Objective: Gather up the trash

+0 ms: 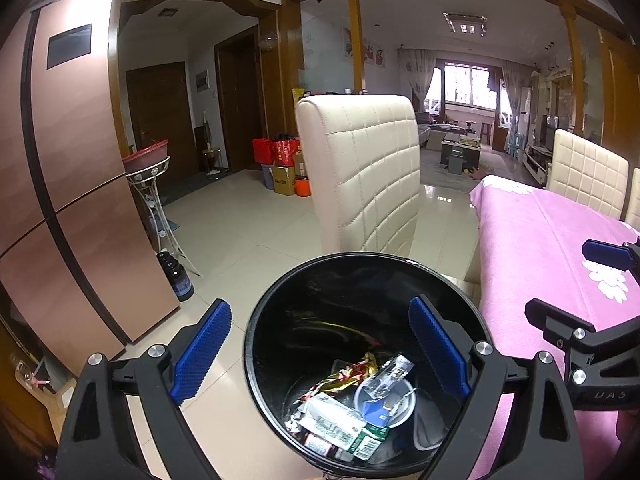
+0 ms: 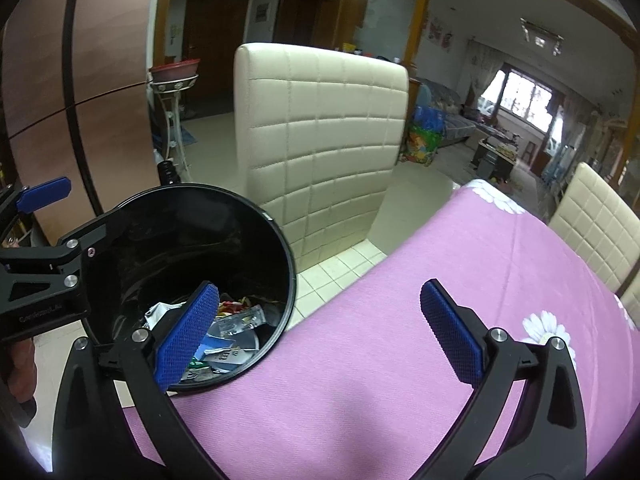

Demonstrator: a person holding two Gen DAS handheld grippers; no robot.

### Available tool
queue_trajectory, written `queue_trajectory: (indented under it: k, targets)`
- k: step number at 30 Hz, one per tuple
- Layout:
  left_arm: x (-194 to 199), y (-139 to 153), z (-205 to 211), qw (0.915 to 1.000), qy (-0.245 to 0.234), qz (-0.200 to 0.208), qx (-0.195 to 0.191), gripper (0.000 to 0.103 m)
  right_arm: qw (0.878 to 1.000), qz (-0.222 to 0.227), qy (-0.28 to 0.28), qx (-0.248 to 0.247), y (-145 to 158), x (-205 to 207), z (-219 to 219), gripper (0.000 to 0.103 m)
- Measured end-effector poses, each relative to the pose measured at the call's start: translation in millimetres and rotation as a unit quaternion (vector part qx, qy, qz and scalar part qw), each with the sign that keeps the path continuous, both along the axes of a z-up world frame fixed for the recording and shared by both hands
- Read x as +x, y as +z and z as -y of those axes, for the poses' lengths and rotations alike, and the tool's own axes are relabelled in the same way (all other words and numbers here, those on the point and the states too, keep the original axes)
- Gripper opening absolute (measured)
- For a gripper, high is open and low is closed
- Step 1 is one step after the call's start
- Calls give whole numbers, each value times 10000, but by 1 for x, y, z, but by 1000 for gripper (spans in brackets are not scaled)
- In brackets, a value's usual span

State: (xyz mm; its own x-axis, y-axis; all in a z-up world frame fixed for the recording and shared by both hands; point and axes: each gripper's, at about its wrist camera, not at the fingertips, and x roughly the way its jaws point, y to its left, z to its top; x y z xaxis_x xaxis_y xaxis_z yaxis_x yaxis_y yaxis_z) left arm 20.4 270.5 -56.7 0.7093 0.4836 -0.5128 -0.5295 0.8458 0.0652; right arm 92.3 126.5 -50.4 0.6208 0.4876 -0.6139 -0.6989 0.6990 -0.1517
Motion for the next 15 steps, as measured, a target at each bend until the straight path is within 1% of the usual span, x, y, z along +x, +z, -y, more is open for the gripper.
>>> queue_trajectory:
  k: [7, 11, 15]
  targets:
    - [13, -1, 29, 9994, -340, -23, -79, 88, 9988, 41, -478, -47, -1, 10, 29, 99]
    - [23, -3, 53, 9975, -653, -19, -251, 88, 9965, 110, -817, -134, -2, 13, 55, 99]
    - [34, -3, 86, 9955, -933, -51, -177, 88, 9922, 94, -1229, -195, -2, 18, 89, 99]
